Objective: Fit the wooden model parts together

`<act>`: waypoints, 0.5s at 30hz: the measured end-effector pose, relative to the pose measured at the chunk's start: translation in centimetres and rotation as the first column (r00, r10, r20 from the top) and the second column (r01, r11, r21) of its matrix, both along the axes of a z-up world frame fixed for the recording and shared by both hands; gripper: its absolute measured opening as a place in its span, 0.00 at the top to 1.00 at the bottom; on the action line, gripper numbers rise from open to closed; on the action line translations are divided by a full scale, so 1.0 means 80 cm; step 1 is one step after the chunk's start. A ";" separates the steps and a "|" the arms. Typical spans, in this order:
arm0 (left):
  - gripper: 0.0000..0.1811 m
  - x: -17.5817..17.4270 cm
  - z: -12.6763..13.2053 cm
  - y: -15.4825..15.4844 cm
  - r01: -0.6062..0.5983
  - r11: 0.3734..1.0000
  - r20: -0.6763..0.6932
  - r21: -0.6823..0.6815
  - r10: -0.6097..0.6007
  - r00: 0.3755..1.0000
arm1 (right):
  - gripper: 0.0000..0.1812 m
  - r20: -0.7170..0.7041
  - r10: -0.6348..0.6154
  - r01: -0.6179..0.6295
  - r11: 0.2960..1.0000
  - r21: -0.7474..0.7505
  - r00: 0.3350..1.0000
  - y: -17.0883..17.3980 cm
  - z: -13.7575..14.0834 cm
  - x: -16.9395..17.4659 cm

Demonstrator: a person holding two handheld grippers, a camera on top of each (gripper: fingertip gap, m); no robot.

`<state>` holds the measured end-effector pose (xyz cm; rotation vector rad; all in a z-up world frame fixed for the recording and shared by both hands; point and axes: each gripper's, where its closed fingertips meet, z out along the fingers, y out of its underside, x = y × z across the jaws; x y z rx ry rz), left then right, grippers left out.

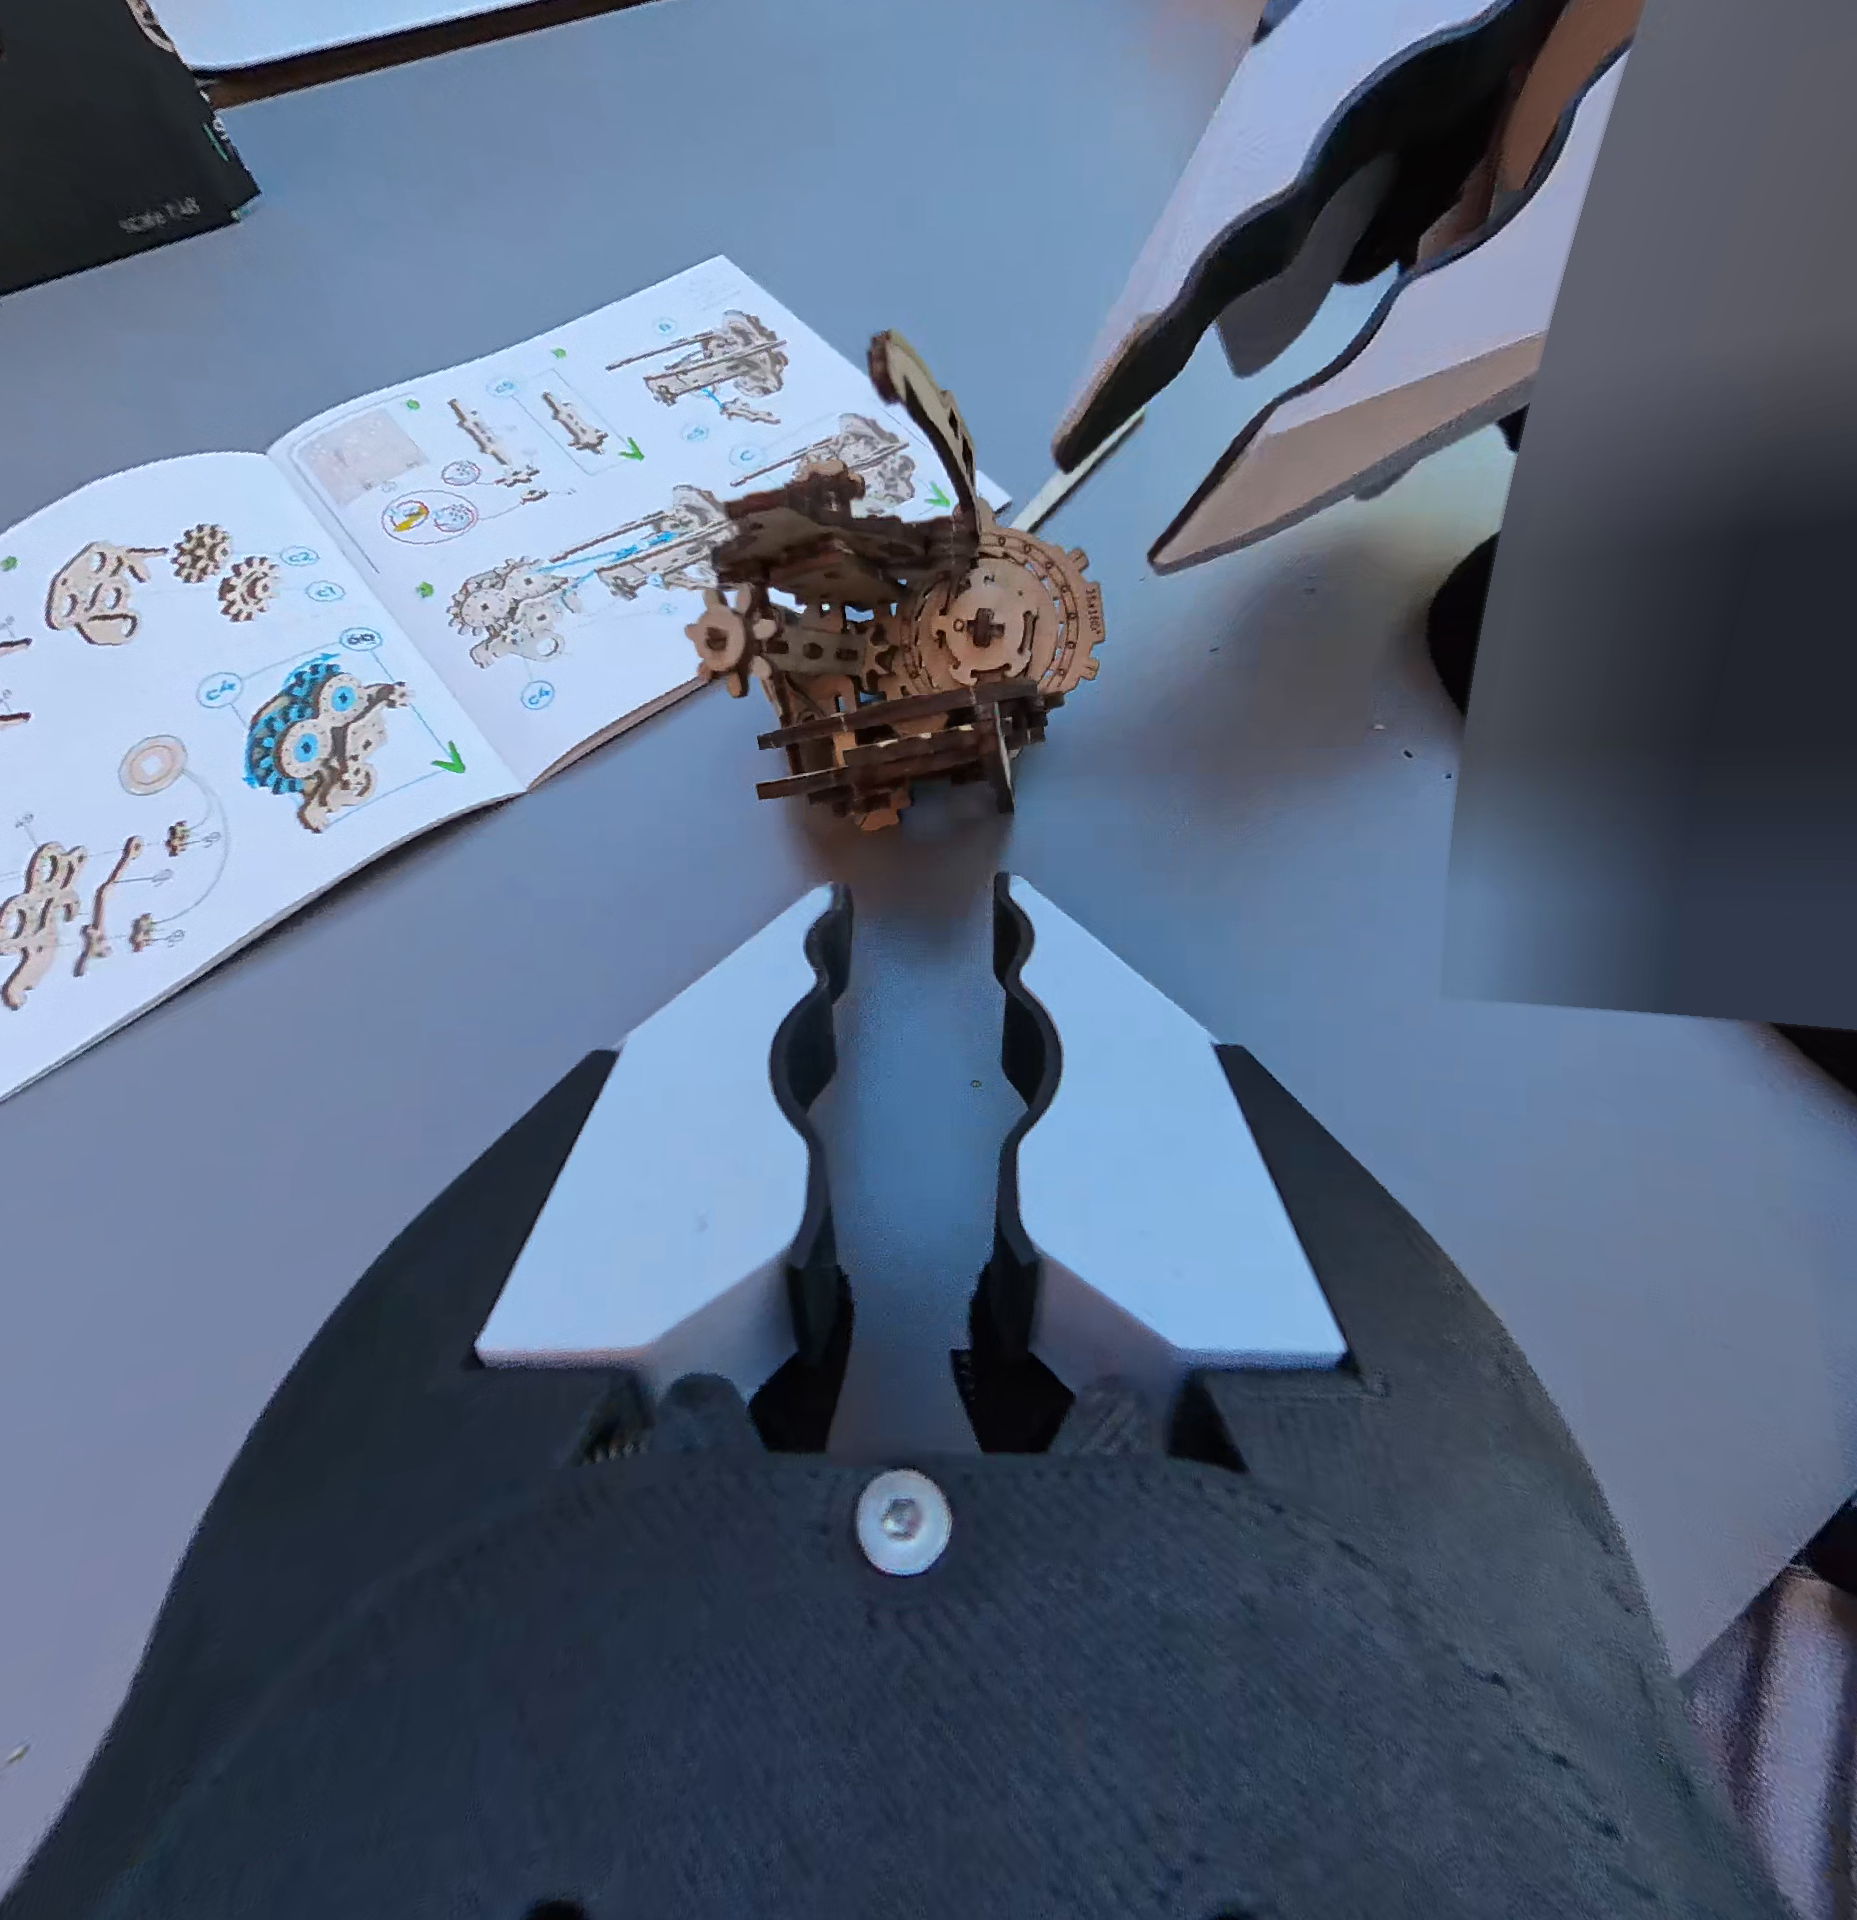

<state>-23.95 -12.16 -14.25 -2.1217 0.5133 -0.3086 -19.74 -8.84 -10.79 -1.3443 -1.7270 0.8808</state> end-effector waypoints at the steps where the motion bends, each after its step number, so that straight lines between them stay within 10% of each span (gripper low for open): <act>1: 0.83 -0.004 0.004 -0.001 -0.011 1.000 0.007 0.004 0.011 1.000 | 0.86 0.002 -0.011 0.011 0.999 -0.036 1.000 0.005 -0.002 0.005; 15: 0.53 0.006 0.033 0.027 -0.073 0.995 0.050 0.062 0.070 0.996 | 0.68 0.011 -0.025 0.027 0.913 -0.406 1.000 0.030 -0.020 0.002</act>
